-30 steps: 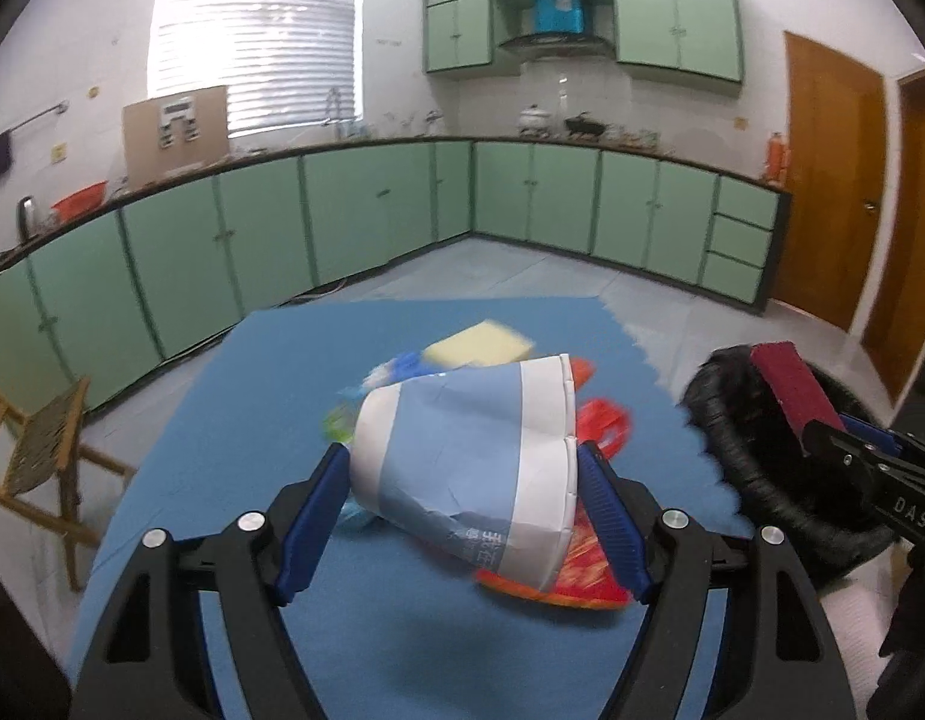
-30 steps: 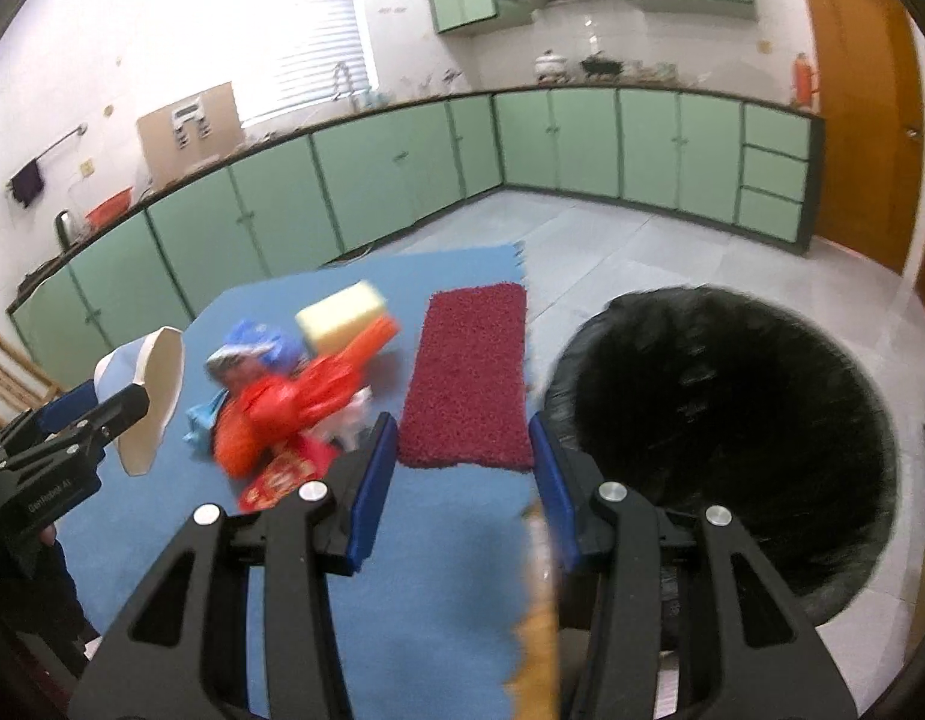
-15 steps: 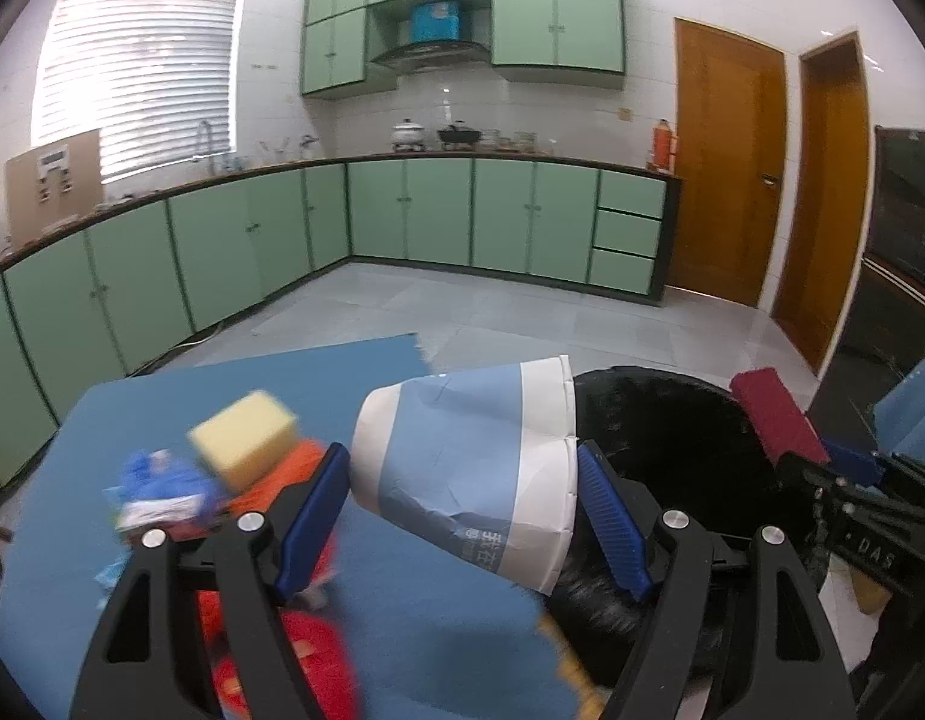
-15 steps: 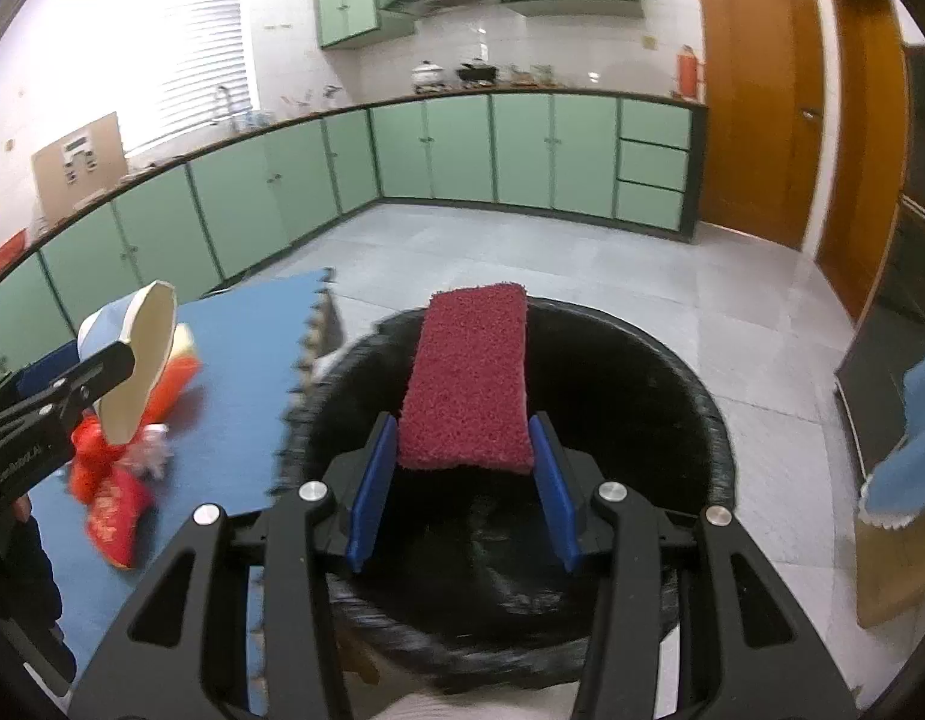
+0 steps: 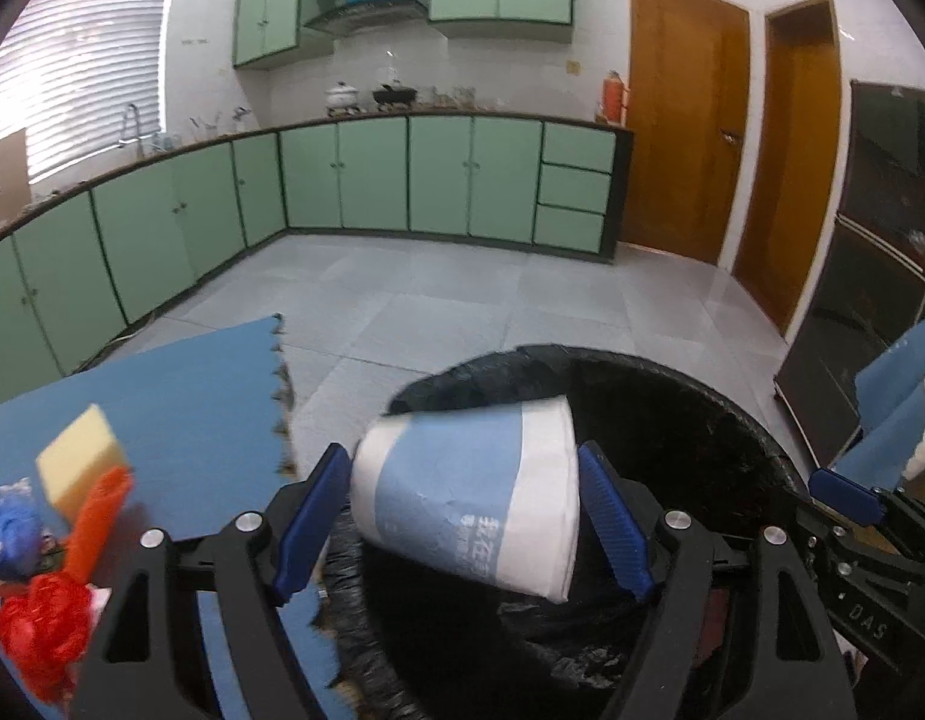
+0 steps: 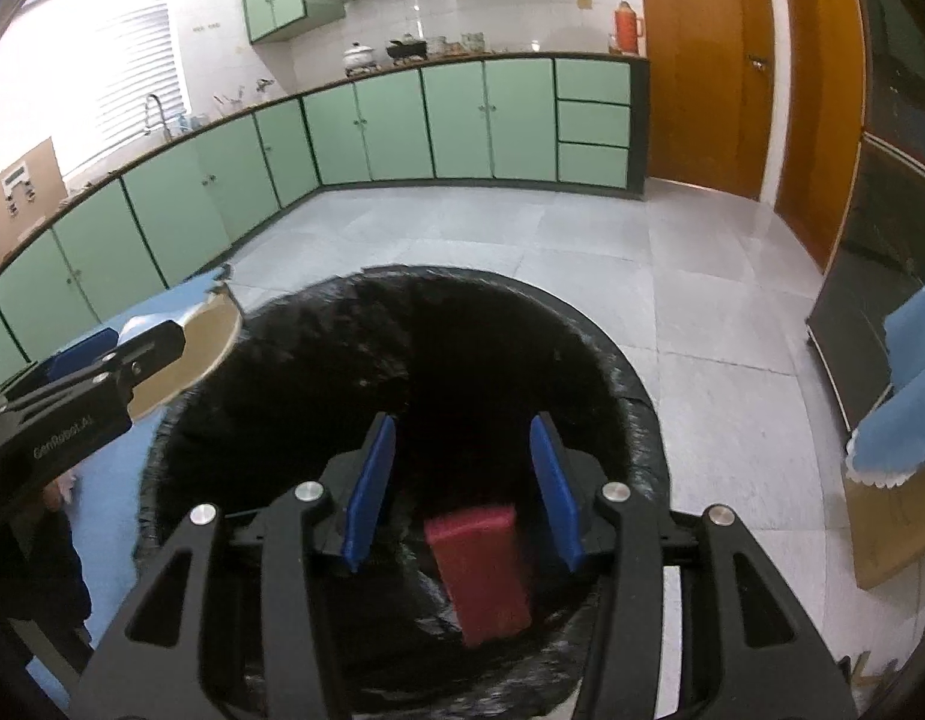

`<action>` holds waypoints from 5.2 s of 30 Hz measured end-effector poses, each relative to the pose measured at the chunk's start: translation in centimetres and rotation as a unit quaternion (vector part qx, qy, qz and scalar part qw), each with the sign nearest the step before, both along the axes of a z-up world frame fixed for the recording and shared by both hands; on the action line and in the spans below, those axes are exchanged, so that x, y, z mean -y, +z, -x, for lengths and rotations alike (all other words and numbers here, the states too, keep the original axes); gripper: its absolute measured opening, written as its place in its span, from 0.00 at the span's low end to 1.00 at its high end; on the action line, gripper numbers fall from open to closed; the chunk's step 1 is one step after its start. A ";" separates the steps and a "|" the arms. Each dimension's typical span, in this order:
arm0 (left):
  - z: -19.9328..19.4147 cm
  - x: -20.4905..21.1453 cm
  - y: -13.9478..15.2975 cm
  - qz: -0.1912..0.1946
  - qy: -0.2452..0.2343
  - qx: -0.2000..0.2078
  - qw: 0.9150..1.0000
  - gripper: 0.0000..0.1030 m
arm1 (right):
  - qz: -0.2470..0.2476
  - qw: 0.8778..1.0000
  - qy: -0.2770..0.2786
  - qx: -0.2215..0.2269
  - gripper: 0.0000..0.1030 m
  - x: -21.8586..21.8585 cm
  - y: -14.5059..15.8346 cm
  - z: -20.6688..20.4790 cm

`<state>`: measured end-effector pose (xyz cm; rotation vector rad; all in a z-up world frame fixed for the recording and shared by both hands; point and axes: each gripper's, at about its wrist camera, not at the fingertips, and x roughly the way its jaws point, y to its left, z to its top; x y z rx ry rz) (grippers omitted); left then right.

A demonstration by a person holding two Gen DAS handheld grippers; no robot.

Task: Collect trash
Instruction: 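Carry the pad and cup over the black bin and open both tools, then move both tools back over the trash pile on the mat, then grasp the red plastic bag with the right tool while the left tool grasps the red envelope, then carry the bag and envelope over the bin and open both tools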

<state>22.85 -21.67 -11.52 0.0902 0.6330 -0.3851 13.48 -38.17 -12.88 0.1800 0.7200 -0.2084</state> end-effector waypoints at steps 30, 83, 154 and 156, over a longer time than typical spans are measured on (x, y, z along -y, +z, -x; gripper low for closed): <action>9.9 -23.6 5.6 -0.007 0.173 0.074 0.982 0.92 | 0.003 0.991 0.095 0.090 0.90 -16.7 6.1 3.2; 11.7 -34.1 -1.0 -0.035 0.270 0.013 0.962 0.91 | -0.045 0.955 0.289 0.051 0.32 -31.9 1.9 -0.7; 9.7 -19.1 2.3 0.052 0.028 -0.025 0.998 0.08 | -0.053 0.984 0.150 0.086 0.32 -16.0 5.6 4.0; 8.8 -17.8 2.9 0.058 0.018 -0.019 0.998 0.08 | -0.042 0.986 0.137 0.090 0.32 -14.5 5.9 3.9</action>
